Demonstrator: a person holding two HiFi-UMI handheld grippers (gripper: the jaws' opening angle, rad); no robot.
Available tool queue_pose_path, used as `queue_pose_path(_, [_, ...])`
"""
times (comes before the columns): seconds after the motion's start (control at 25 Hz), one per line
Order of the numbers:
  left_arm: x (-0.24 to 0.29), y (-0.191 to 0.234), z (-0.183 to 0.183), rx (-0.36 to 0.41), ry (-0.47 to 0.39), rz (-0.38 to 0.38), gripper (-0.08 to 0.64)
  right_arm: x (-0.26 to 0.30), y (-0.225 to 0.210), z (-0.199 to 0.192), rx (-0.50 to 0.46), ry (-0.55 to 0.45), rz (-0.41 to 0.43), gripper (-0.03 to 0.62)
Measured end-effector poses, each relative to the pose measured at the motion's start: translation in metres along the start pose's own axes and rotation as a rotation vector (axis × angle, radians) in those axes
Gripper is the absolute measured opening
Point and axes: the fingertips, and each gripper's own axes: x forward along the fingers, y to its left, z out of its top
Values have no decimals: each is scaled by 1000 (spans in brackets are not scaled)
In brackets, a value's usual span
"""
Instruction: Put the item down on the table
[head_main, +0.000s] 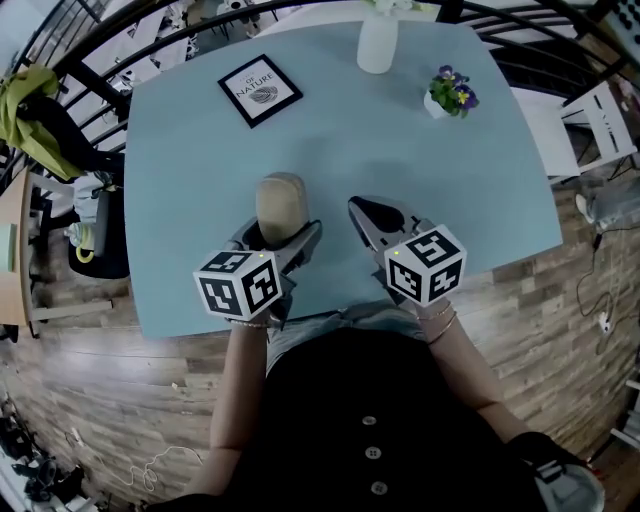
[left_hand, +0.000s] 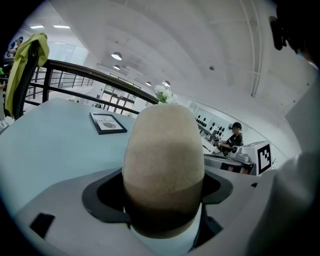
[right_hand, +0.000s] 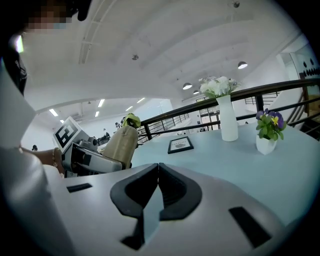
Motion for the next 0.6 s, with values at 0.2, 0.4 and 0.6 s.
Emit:
queue_pose_path(0.2, [6,2,-1,-9,9,2,419,3,-5,-5,14,11,2,6])
queue_pose_path(0.4, [12,4,1,-9,27,-11,419,7,-9,-5,26,22,-8,6])
queue_pose_path(0.6, [18,5,2,-9,55,-30,419,11,-11,-6,37,37,-16,5])
